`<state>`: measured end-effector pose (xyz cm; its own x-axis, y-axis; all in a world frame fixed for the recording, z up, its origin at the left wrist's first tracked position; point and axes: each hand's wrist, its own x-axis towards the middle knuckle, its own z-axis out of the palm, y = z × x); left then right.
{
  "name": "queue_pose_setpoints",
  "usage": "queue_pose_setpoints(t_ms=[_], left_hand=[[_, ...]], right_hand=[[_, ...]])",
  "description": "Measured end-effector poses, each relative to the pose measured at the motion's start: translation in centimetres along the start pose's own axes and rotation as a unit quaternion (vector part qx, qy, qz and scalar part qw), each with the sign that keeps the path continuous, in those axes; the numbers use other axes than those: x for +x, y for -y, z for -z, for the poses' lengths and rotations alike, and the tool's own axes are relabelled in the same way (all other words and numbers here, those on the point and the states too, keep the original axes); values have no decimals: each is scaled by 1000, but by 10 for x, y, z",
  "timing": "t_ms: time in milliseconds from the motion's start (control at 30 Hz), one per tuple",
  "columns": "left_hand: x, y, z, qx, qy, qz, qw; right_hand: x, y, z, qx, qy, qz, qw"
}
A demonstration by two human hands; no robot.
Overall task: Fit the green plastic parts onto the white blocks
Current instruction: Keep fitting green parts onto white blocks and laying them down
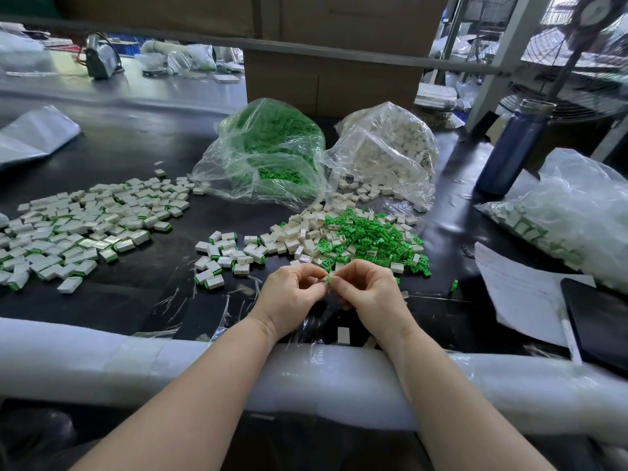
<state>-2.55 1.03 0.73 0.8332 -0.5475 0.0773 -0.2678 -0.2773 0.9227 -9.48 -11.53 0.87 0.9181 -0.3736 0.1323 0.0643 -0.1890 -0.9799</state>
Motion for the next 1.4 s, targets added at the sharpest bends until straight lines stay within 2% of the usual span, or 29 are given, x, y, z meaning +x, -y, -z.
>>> queue_pose_setpoints(t_ms=[200,400,633,833,1400], left_hand=[[-1,-2,1,34,-8,-1,999],[-1,-7,1,-27,-9,-34,999],[-3,-7,0,-25,47,-47,998],[-3,-7,-1,1,63,-56,996],[-2,-4,-4,29,91,-69,993]], right_hand=[[0,0,0,-8,25,12,1000],[2,-3,-1,19,4,-17,1000],[4,-4,0,-15,84,-15,996],[5,-7,0,13,77,-14,997],[5,-7,2,-17,63,-11,998]])
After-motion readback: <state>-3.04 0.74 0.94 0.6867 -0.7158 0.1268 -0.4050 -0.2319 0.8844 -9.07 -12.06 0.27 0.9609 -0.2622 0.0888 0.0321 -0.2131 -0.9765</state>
